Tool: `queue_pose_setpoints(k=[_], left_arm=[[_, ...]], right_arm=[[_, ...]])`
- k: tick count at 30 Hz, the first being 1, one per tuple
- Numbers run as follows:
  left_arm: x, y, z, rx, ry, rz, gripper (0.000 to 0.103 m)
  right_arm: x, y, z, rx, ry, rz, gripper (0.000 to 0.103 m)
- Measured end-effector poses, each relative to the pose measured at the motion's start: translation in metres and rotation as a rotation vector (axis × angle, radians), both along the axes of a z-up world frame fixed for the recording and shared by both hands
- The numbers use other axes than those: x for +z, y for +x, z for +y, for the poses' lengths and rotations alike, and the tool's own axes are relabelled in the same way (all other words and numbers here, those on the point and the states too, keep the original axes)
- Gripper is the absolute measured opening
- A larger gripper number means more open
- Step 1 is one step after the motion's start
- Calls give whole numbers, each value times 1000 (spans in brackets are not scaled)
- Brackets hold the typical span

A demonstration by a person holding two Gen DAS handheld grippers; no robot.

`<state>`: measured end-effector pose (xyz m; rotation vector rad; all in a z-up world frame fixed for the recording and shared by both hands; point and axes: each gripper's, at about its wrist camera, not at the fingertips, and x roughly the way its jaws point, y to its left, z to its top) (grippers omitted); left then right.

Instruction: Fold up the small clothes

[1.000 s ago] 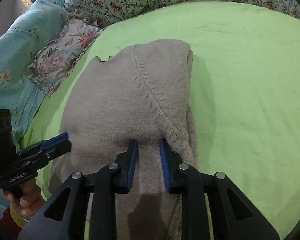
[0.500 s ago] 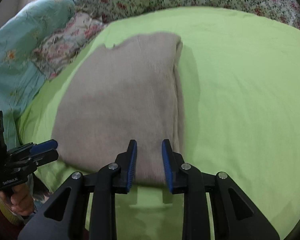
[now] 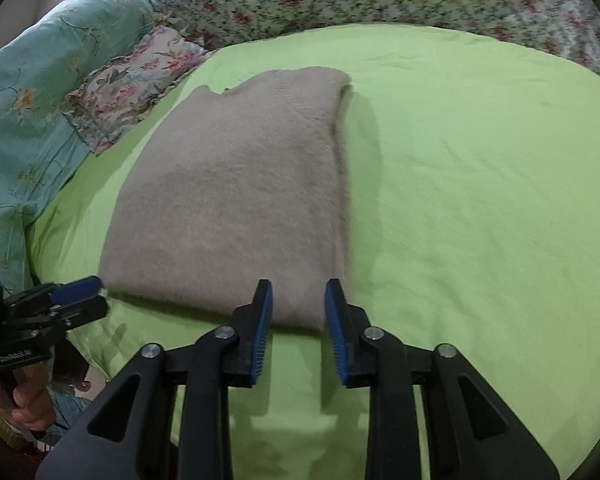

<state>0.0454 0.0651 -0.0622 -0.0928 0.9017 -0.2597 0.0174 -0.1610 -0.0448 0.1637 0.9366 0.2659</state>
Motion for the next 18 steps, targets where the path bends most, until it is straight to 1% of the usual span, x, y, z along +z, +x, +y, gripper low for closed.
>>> queue_pose_setpoints(k=[1,2,4,5,6,7,8,9,12,14,18], left_arm=[[2,-4,0,11,22,-10,79],[5,-10,0,18,42,-24,80],[9,-17,1,20,53,-32,86],[10,-20,2,24,58,-30,87],[11,-23,4,32,66,-28,92],[10,-26,4,46,83,-22,97],[9,-28,6,57,99,-19,97],[7,-29,6,65,113,-14,97],[3,-37,8,79,164,-12,97],[2,-43,10,94,197,-20,97],[2,-54,19,115,219,-18,98]], right_arm=[[1,-5,-4,-8,10,0,48],[3,-9,-8,-14,21,-3,48],[7,-22,-15,-25,37,-14,49],[8,-26,-18,-28,38,-17,53],[10,-31,-19,-30,41,-19,61],[11,-36,-21,-31,47,-21,66],[12,-41,-23,-33,56,-25,75],[12,-45,-23,-34,62,-29,80],[13,-56,-24,-41,63,-38,86],[11,-59,-23,-40,50,-30,88],[5,-69,-22,-39,48,0,89]])
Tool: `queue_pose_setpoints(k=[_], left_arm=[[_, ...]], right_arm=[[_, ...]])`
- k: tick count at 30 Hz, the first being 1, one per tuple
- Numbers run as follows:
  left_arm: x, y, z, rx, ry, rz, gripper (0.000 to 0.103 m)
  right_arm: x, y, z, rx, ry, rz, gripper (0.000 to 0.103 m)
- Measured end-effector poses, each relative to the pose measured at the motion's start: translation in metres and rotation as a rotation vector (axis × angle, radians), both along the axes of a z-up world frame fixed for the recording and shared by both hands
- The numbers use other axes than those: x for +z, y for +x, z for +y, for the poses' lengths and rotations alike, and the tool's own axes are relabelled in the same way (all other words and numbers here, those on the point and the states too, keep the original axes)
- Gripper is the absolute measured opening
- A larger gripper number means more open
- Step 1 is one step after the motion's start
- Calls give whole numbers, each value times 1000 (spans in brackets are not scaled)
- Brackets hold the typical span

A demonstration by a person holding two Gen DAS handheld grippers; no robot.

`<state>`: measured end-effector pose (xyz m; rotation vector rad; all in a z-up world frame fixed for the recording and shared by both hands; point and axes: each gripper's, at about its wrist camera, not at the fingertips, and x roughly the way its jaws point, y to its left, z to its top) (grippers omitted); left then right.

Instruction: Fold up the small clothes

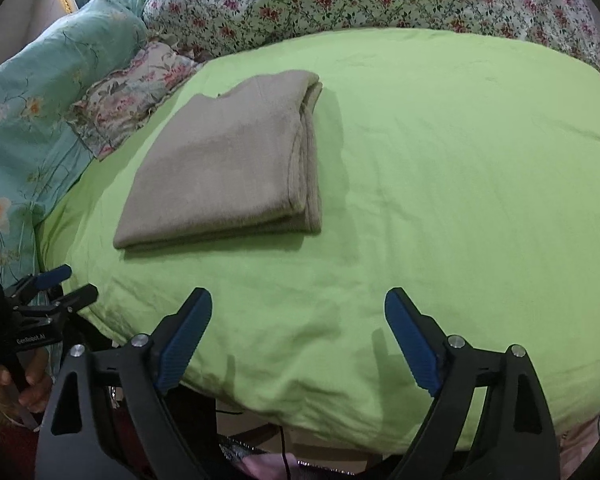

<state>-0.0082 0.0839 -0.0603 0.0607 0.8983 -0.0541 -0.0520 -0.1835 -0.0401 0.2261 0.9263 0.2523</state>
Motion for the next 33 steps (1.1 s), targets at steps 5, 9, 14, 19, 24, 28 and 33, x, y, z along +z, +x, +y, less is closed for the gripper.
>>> queue_pose_setpoints(k=[5,9,14,19,24,28,33], left_arm=[[-4,-7,16,34,-5,25,98],[-5,-7,23,57,2,34,98],[0,-2,22,64,-13,22,98],[16,11,13,46,4,-57,102],[25,28,6,60,21,-88,102],[25,36,4,66,33,-69,102],[20,42,4,84,69,-37,102]], right_arm=[[-7,-10,3,21,15,42,90],[-2,-18,10,55,-36,20,91],[7,-15,17,105,-65,-11,94],[16,1,24,145,-91,-55,95],[18,23,31,165,-68,-53,96],[18,34,39,185,-81,-46,96],[19,44,42,197,-66,-33,97]])
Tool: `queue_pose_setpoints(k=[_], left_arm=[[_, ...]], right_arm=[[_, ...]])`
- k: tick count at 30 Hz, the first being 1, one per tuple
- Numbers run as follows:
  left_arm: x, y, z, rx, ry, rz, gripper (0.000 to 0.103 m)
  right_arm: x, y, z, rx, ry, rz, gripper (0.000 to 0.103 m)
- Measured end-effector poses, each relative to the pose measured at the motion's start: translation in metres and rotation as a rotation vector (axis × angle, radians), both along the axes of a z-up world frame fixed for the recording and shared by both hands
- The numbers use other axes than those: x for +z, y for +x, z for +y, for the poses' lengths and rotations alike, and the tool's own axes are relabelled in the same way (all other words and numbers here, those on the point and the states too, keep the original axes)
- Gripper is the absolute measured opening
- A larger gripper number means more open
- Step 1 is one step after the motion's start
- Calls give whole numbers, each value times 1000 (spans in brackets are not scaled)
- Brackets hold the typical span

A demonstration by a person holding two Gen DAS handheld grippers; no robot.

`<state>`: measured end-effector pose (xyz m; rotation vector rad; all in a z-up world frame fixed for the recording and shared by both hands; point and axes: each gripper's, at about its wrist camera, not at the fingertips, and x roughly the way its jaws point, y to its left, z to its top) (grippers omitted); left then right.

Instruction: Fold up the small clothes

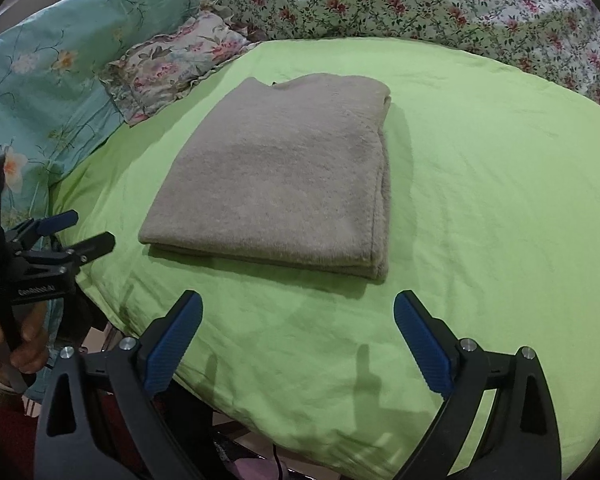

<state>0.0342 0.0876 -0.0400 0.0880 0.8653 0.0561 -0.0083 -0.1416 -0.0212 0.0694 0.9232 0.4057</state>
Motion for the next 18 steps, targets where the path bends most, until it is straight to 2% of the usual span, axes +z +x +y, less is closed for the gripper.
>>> queue_pose_setpoints(k=[8,18], left_arm=[[-5,15,3,31,49,56,102],[1,22,-2,10,64,55,102]], right_arm=[[2,10,-2,-13,-11,17,97],[7,21,2,-8,-16,28,98]])
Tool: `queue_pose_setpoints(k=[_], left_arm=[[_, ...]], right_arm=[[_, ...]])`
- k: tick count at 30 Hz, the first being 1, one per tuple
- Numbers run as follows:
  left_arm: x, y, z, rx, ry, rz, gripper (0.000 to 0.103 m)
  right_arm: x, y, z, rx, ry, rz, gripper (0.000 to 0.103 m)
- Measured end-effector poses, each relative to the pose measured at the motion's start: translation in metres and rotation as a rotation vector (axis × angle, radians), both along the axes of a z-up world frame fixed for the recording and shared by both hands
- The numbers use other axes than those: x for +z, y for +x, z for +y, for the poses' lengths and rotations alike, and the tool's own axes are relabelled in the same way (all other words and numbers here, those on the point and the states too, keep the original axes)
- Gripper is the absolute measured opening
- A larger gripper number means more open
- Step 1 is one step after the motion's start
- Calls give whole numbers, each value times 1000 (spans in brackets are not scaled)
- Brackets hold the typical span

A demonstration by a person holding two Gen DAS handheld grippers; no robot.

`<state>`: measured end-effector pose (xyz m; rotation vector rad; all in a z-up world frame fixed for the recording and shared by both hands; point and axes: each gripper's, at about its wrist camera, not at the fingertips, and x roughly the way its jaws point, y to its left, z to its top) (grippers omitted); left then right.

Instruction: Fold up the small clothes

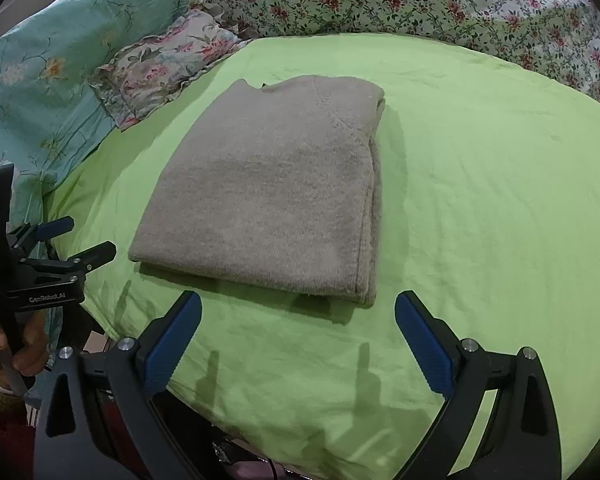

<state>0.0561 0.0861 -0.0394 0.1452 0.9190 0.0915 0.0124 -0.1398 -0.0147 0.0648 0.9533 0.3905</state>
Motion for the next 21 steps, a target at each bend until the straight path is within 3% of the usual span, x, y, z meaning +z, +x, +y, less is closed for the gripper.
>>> queue_pose_setpoints(k=[21], left_arm=[[0,12,2,-16,18,21,102]], right_arm=[[2,15,15,23,-36,5,98]])
